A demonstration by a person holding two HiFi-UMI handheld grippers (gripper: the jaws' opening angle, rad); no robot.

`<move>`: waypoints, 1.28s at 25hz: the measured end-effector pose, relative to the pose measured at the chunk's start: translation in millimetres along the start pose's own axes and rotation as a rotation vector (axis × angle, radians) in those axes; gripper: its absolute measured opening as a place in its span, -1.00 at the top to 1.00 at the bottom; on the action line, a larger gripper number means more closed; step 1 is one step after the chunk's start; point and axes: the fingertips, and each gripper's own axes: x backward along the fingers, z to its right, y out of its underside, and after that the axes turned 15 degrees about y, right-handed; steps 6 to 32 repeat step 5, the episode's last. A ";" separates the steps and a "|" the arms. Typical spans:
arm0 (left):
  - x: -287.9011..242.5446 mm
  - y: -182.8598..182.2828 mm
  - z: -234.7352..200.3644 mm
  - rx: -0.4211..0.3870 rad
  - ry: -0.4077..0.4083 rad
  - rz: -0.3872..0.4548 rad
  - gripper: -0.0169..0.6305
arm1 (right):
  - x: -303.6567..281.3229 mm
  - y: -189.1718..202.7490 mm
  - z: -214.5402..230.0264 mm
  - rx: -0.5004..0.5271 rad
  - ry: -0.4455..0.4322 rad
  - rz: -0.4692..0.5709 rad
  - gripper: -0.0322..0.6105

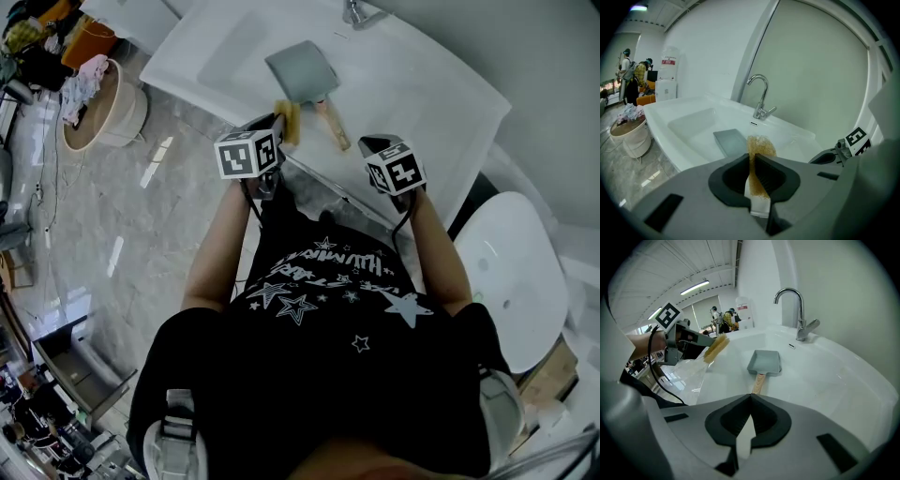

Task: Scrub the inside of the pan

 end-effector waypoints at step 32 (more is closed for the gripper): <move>5.0 11.0 5.1 0.032 -0.011 0.000 0.82 | 12.9 7.3 6.0 0.014 0.016 0.014 0.88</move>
